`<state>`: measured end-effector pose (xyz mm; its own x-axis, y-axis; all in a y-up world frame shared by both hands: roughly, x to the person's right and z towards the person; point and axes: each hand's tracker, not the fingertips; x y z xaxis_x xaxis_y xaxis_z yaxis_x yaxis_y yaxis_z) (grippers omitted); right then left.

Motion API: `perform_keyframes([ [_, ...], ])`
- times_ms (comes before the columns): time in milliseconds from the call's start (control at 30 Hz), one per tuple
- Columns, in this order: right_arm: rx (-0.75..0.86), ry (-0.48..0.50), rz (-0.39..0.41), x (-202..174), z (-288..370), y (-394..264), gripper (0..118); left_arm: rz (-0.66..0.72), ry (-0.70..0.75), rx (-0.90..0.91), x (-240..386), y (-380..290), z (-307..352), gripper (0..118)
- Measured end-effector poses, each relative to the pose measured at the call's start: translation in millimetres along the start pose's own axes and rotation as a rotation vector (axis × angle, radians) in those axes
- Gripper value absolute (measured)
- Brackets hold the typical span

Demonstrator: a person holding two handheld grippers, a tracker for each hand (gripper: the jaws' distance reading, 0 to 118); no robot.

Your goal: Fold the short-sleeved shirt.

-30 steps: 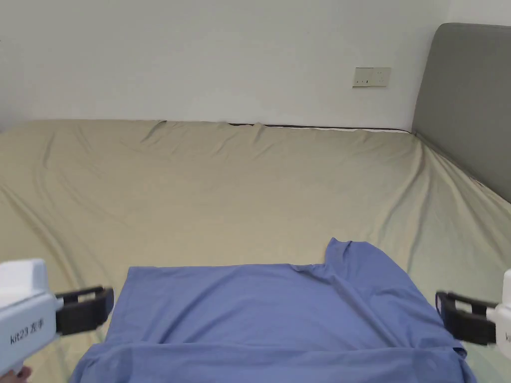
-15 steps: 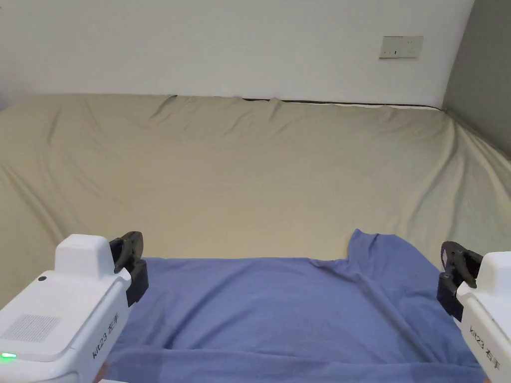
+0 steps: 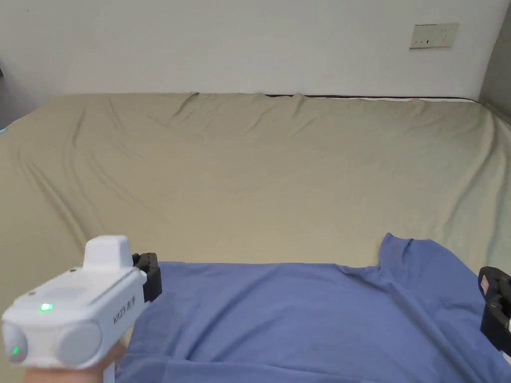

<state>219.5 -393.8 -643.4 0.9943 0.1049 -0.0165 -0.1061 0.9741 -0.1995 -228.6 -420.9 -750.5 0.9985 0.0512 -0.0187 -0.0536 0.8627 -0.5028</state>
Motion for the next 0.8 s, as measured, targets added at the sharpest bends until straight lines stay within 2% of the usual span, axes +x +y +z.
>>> perform_keyframes([
  [67,-0.010,0.045,-0.014,3.1,-3.1,0.5,0,-0.018,0.074,-0.031,-4.7,12.5,-38.4,4],
  [100,-0.015,0.060,-0.012,2.1,-3.6,0.0,0,-0.056,0.090,-0.051,-4.4,22.0,-56.5,21],
  [133,-0.022,0.061,-0.010,3.0,-5.5,0.0,0,-0.075,0.092,-0.114,-6.8,27.0,-76.7,61],
  [167,-0.027,0.060,0.000,3.0,-7.0,-0.2,0,-0.063,0.094,-0.180,-9.9,31.5,-97.9,92],
  [200,-0.032,0.058,0.007,2.5,-8.0,-0.4,0,-0.054,0.095,-0.224,-12.3,33.1,-113.8,111],
  [233,-0.036,0.056,0.008,2.5,-9.1,-0.7,0,-0.038,0.100,-0.236,-15.1,34.9,-129.0,114],
  [333,-0.059,0.055,-0.009,3.6,-14.8,-1.0,0,-0.017,0.121,-0.358,-20.8,30.3,-170.2,104],
  [367,-0.082,0.058,-0.031,3.4,-15.9,-1.8,0,0.004,0.122,-0.400,-20.7,24.4,-175.6,95],
  [400,-0.084,0.044,-0.030,3.4,-16.4,-2.4,0,0.020,0.121,-0.437,-21.7,20.0,-182.1,78],
  [433,-0.082,0.045,-0.022,3.0,-17.4,-2.8,0,0.028,0.110,-0.476,-21.8,13.8,-188.2,50],
  [467,-0.089,0.044,-0.019,2.8,-18.5,-3.7,0,0.047,0.063,-0.469,-21.7,8.7,-186.0,51],
  [500,-0.097,0.040,-0.018,2.5,-19.6,-4.6,0,0.032,0.091,-0.387,-17.9,10.3,-177.3,45],
  [533,-0.103,0.035,-0.020,2.6,-20.0,-5.8,0,-0.024,0.062,-0.396,-13.9,9.8,-173.6,14],
  [567,-0.112,0.032,-0.025,3.1,-20.5,-7.0,0,-0.043,0.020,-0.350,-13.6,11.6,-169.0,0],
  [633,-0.133,0.027,-0.040,4.0,-22.1,-8.2,0,-0.062,0.075,-0.296,-9.7,15.0,-158.0,0],
  [700,-0.159,0.024,-0.050,6.9,-28.0,-5.9,0,-0.069,0.054,-0.298,-8.9,18.1,-147.9,0],
  [733,-0.152,0.037,-0.028,10.5,-35.0,-3.2,0,-0.058,0.035,-0.285,-11.2,21.5,-140.0,0],
  [767,-0.240,0.080,-0.077,16.3,-49.4,1.0,0,-0.050,0.023,-0.278,-10.9,19.3,-133.3,0],
  [800,-0.286,0.129,-0.069,36.0,-72.4,2.4,0,-0.023,0.005,-0.233,-13.2,22.1,-124.3,0],
])
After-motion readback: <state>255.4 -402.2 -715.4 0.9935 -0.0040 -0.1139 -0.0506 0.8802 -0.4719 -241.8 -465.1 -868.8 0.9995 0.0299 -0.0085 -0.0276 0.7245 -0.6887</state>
